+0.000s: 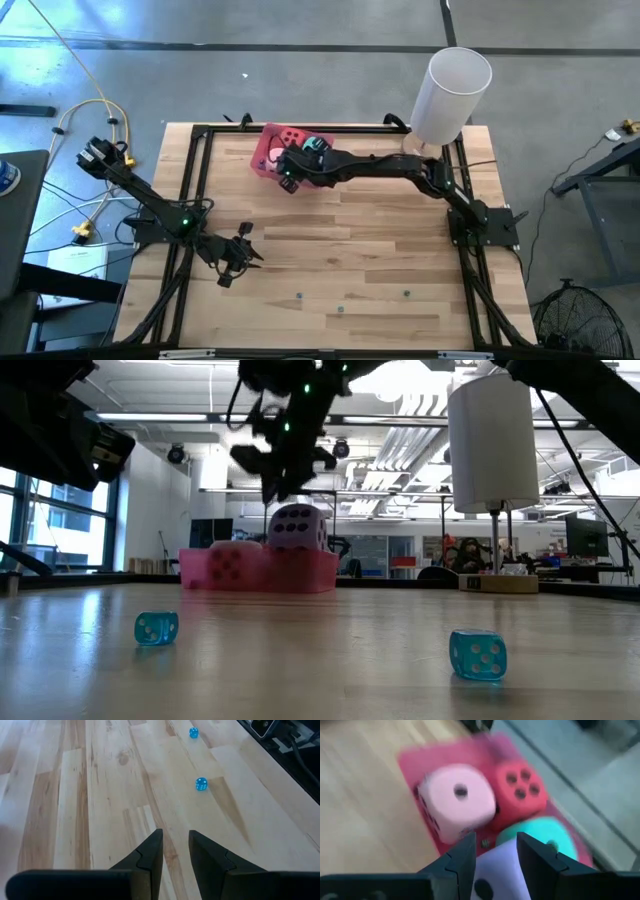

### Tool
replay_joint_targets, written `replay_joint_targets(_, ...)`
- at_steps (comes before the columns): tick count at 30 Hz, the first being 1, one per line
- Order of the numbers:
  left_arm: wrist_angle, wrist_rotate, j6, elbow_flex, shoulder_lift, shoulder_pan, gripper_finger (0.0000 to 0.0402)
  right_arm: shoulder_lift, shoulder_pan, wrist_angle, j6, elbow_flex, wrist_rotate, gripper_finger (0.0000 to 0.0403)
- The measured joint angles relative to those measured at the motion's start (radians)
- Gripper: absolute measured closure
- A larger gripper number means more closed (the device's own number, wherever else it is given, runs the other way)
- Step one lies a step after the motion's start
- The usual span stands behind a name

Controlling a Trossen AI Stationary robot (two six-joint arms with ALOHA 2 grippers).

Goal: Pick & Place Dice
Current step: Put the small blue dice into the pink bin

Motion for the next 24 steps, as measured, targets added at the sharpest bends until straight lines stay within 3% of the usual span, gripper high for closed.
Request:
replay_joint_targets(5, 0.001, -0.002, -0.01, 0.0, 0.0, 0.0, 0.0313, -0.074, 0.054, 0.036, -0.076, 0.002, 0.022, 0.027)
replay_joint_targets(8, 0.023, -0.002, -0.039, 0.0, 0.008, 0.0, 0.0313, -0.127, 0.096, -0.049, -0.052, 0.002, 0.011, 0.027)
replay_joint_targets(14, 0.092, 0.004, -0.105, 0.0, 0.032, -0.01, 0.0313, -0.21, 0.216, -0.283, 0.186, 0.002, 0.009, 0.027)
replay_joint_targets(24, 0.184, 0.008, -0.104, 0.0, 0.052, -0.021, 0.0313, -0.225, 0.502, -0.402, 0.516, 0.001, 0.072, 0.027)
